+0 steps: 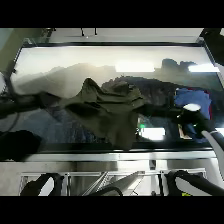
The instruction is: Fold the shirts.
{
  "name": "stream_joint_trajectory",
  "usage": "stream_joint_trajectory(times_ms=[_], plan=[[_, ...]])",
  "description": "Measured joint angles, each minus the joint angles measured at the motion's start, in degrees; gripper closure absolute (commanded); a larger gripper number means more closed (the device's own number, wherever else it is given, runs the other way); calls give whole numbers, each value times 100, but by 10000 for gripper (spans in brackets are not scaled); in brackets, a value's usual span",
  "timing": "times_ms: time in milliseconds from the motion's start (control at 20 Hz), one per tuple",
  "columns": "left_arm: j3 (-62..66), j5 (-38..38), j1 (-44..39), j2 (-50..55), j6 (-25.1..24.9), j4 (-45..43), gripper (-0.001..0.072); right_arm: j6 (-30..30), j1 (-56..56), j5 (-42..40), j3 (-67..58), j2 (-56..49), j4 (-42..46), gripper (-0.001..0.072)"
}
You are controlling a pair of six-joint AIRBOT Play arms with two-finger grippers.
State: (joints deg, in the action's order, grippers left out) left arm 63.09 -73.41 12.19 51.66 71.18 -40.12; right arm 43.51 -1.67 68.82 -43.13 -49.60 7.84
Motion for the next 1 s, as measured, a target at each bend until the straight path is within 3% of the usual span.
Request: stream_joint_trajectory(times_ms=[150, 350, 550, 750, 1000], plan=[[1093, 105, 662, -361, 264, 739, 690, 195, -647, 219, -1447, 1016, -85, 693], [2277, 706, 2157, -960, 634, 2199, 690, 254, -1698, 326, -3788, 1786, 68, 694], [3189, 1287, 3051, -1303, 1029, 2218, 691, 378, -2269, 114, -5436, 1937, 828, 695], [3495, 1088, 2756, -1255, 1576, 885, 691, 426, -2590, 315, -5766, 1513, 789, 696], [2059, 935, 1322, -870, 1799, 7, 691, 225, -2236, 723, -5388, 446, 330, 696]])
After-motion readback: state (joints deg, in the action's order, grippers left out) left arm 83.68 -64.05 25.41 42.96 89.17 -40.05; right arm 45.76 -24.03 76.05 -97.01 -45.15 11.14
